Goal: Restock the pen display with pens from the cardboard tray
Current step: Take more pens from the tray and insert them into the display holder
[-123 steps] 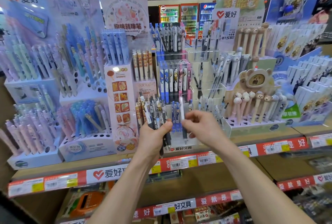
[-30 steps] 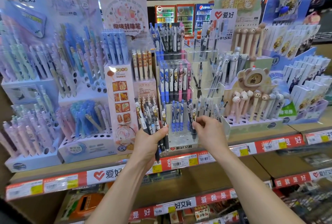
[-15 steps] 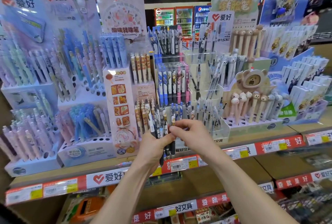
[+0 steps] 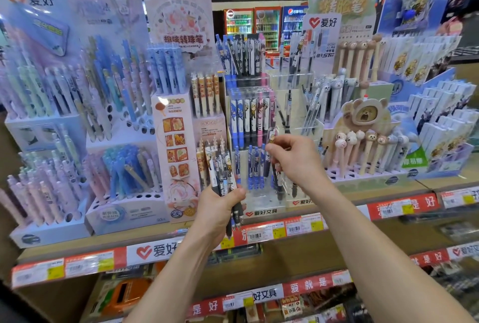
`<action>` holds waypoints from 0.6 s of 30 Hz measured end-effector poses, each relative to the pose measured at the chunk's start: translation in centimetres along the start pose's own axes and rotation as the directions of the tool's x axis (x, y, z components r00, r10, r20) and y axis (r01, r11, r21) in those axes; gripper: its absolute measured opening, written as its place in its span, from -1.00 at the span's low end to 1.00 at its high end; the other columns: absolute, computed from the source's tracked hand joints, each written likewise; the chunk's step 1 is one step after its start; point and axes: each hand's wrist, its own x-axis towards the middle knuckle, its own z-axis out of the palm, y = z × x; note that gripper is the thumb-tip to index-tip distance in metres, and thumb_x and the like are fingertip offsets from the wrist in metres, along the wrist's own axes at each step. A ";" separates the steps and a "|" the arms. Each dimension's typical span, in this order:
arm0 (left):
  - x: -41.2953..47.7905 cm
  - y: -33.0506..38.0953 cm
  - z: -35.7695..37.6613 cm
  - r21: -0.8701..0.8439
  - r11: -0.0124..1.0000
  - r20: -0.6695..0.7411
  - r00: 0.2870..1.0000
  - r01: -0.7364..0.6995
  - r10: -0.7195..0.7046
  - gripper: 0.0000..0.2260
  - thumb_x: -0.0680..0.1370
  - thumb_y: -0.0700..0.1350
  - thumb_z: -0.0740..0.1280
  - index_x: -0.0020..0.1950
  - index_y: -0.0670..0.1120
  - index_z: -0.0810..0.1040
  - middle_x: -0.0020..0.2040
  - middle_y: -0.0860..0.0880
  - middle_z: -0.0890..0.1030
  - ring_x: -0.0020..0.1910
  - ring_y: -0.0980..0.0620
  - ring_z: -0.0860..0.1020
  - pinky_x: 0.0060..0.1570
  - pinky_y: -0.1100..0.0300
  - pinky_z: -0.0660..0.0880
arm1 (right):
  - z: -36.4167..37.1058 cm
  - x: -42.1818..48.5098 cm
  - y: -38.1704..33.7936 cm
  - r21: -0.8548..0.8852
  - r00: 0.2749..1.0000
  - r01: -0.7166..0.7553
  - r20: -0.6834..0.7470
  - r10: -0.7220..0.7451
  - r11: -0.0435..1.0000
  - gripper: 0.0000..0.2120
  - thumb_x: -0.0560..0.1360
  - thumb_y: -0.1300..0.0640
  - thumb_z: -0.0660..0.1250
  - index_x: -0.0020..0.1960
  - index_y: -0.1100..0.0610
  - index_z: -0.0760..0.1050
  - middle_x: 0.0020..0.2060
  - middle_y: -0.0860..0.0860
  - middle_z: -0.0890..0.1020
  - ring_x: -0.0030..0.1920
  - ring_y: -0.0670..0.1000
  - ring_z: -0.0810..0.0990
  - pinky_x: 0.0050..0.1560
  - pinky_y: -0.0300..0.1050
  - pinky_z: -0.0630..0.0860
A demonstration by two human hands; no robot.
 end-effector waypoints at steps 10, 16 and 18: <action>-0.1 -0.1 -0.8 -0.038 0.999 -0.034 0.999 -0.001 0.000 -0.76 0.49 -0.29 0.48 0.13 -0.33 0.60 -0.04 -0.11 0.75 -0.08 -0.11 0.71 -0.06 -0.04 0.65 | 2.0 -1.3 0.8 -0.367 0.980 0.103 -0.122 -0.158 0.924 -0.88 0.56 0.04 0.40 -0.06 0.06 0.69 -0.37 -0.09 0.62 -0.40 -0.19 0.53 -0.43 -0.35 0.31; -0.1 -0.3 -1.3 -0.050 0.999 -0.028 1.000 -0.004 0.003 -0.77 0.49 -0.29 0.47 0.13 -0.23 0.61 -0.06 -0.15 0.74 -0.06 -0.12 0.70 -0.09 -0.02 0.65 | 1.9 -0.9 1.5 -0.491 0.974 0.086 -0.143 -0.178 0.867 -0.81 0.54 0.00 0.41 -0.17 0.07 0.68 -0.35 -0.05 0.63 -0.34 0.00 0.57 -0.34 -0.14 0.43; -0.2 -0.4 -1.4 -0.032 0.999 -0.026 1.000 -0.003 0.002 -0.81 0.49 -0.28 0.47 0.09 -0.25 0.64 -0.07 -0.17 0.73 -0.09 -0.09 0.69 -0.13 0.05 0.63 | 2.0 -0.8 2.0 -0.541 0.968 0.070 -0.165 -0.188 0.838 -0.78 0.53 -0.06 0.42 -0.16 0.07 0.68 -0.29 -0.05 0.64 -0.28 -0.01 0.57 -0.29 -0.09 0.52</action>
